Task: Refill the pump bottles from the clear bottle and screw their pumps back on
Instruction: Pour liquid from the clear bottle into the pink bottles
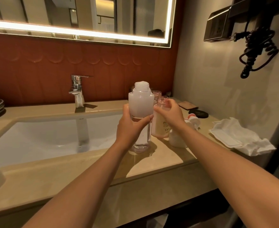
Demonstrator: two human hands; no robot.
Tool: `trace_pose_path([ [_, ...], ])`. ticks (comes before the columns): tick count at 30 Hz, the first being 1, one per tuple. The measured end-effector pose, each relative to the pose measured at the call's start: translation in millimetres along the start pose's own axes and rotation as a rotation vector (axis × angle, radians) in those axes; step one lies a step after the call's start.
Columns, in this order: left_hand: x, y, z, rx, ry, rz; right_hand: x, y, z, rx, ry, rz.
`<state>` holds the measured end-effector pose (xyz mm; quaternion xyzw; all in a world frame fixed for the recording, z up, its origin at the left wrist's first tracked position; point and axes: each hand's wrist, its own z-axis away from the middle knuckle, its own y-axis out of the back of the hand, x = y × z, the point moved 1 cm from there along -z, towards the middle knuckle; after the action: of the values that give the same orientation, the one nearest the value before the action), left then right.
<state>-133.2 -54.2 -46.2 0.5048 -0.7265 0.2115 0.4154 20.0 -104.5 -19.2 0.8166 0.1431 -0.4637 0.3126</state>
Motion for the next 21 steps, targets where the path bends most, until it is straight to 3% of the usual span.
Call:
trace_pose_path([
  [11,17,38,-3,-0.077,0.035,-0.005,-1,-4,62,0.054,0.112,-0.131],
  [21,27,106,-18,-0.081,-0.108,-0.669,-21,-35,96,-0.018,0.161,-0.223],
])
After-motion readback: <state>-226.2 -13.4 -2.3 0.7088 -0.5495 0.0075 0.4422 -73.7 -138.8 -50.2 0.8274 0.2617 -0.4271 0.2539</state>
